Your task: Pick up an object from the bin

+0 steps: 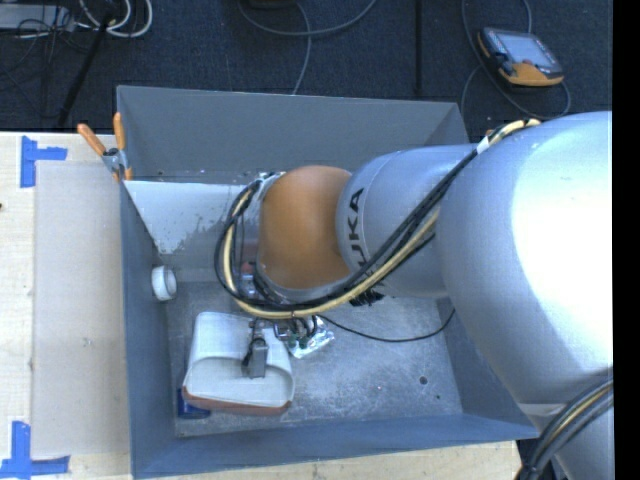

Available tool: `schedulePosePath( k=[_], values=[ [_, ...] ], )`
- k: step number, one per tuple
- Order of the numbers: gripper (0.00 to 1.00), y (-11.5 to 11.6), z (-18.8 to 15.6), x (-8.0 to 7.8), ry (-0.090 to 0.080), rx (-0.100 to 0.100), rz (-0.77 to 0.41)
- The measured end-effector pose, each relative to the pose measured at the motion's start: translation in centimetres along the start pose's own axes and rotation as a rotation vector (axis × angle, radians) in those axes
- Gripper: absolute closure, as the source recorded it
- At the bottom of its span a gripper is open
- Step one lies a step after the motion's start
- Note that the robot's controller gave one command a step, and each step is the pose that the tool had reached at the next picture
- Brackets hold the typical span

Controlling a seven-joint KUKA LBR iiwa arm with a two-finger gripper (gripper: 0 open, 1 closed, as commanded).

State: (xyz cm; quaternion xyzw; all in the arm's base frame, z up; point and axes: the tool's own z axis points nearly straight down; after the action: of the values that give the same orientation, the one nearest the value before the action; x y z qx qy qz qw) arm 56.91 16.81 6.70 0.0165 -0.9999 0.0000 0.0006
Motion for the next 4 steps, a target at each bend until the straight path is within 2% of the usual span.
schedulePosePath(
  k=[3, 4],
  values=[
    [0.0, -0.04, -0.1, -0.08, 0.001, -0.001, 0.022],
    [1.0, 0.03, -0.37, -0.17, 0.0, -0.002, 0.023]
  ],
)
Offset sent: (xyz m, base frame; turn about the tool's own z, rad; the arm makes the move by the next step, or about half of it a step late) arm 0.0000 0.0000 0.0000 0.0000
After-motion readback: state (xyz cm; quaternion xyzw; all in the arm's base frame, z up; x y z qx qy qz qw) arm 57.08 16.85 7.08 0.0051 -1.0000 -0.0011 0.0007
